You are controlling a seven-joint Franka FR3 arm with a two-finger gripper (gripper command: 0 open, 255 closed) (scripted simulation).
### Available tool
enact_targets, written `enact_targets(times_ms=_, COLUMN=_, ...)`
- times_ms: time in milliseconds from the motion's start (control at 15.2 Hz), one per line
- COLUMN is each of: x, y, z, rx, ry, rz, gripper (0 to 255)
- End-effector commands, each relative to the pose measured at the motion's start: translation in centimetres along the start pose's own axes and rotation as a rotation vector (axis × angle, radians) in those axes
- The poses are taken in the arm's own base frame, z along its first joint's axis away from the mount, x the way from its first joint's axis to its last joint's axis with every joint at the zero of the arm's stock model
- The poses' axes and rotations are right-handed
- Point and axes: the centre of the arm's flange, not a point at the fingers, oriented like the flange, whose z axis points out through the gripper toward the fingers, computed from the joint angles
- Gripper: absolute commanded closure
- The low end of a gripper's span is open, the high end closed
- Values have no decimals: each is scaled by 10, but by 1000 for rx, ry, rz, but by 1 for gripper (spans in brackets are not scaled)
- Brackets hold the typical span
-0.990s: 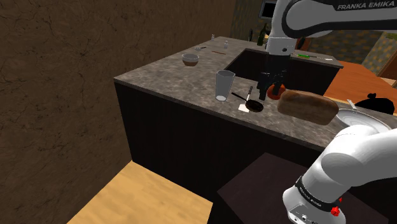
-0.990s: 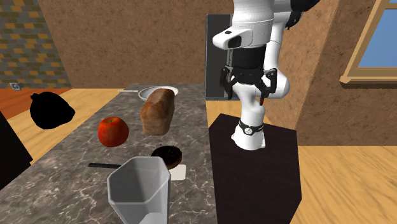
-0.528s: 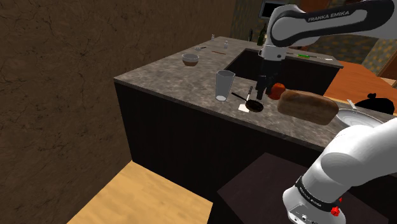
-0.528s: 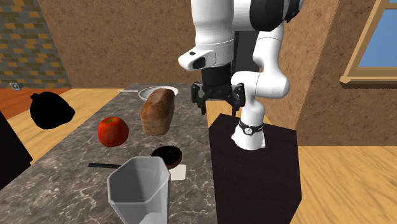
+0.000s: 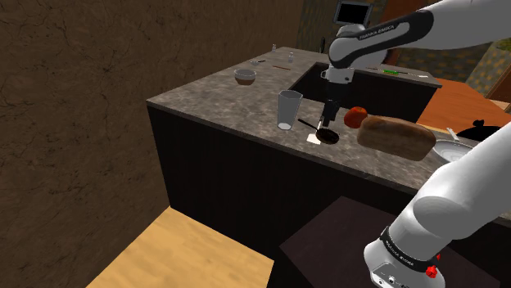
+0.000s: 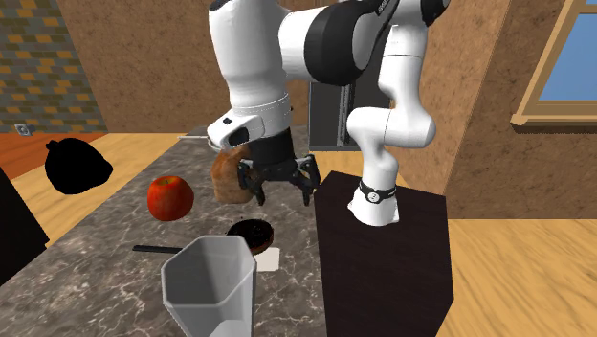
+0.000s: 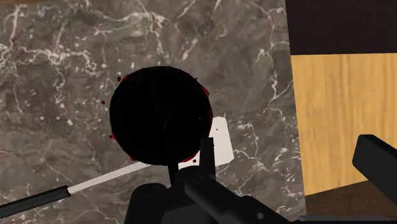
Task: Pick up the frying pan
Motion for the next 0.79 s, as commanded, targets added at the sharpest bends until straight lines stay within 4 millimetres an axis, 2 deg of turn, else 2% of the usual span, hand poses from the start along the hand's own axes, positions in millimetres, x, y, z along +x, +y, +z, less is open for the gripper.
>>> enact_targets(times_ms=0, x=16, y=20, z=11, rx=6, ry=2, rz=-47, gripper=0)
enact_targets(times_ms=396, x=67, y=77, z=38, rx=29, ry=8, rz=-178, gripper=0)
enact_targets(times_ms=726, x=71, y=82, z=60, rx=29, ry=8, rz=-183, gripper=0)
